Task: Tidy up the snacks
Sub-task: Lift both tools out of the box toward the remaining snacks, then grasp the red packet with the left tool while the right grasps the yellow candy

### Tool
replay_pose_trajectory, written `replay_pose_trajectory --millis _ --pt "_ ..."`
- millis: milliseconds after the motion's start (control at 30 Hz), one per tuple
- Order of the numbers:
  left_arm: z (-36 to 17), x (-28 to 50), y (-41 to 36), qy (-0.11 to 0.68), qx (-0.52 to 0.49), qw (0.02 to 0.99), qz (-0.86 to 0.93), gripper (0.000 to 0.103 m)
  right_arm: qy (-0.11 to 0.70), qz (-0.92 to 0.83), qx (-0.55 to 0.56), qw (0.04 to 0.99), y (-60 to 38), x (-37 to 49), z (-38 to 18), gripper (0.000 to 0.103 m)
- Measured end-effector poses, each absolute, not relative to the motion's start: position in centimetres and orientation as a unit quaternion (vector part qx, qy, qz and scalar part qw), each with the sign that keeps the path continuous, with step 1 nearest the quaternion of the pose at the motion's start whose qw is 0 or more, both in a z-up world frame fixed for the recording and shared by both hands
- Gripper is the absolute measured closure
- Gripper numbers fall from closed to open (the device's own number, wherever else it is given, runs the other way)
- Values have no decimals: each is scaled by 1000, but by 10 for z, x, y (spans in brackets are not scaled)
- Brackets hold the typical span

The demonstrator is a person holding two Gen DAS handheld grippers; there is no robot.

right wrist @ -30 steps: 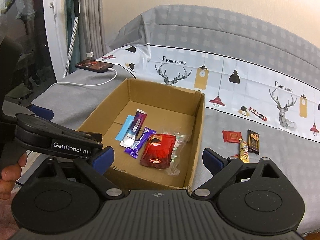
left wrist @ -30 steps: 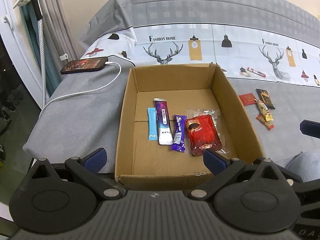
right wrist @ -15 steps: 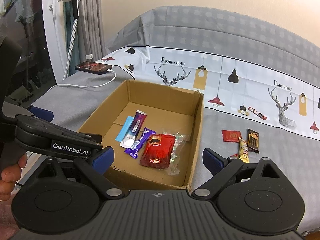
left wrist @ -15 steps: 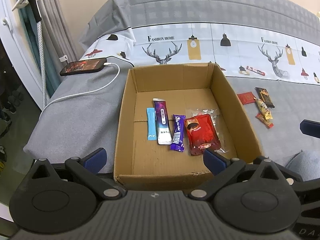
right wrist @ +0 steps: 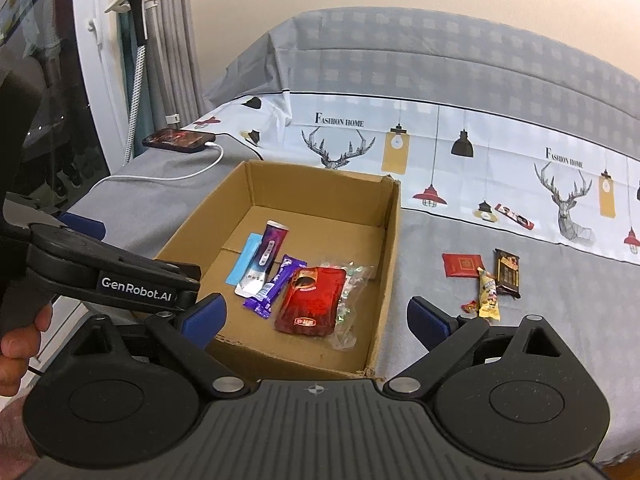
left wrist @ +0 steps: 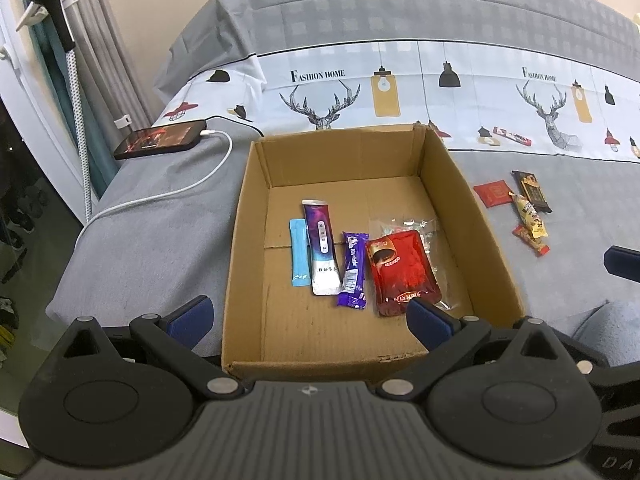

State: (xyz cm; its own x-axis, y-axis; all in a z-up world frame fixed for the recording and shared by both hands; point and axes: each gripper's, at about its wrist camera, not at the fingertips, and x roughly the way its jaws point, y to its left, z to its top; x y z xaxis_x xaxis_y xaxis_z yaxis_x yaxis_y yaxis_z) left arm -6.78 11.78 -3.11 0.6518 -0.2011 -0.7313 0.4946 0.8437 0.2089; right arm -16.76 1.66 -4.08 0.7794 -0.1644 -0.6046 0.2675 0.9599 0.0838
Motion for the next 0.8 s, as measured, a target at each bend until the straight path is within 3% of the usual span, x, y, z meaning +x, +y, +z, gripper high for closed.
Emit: replay_pose_trajectory --millis 800 --pt "-28 -26 25 383 229 871 -206 0 304 -221 159 913 -99 -177 -65 4"
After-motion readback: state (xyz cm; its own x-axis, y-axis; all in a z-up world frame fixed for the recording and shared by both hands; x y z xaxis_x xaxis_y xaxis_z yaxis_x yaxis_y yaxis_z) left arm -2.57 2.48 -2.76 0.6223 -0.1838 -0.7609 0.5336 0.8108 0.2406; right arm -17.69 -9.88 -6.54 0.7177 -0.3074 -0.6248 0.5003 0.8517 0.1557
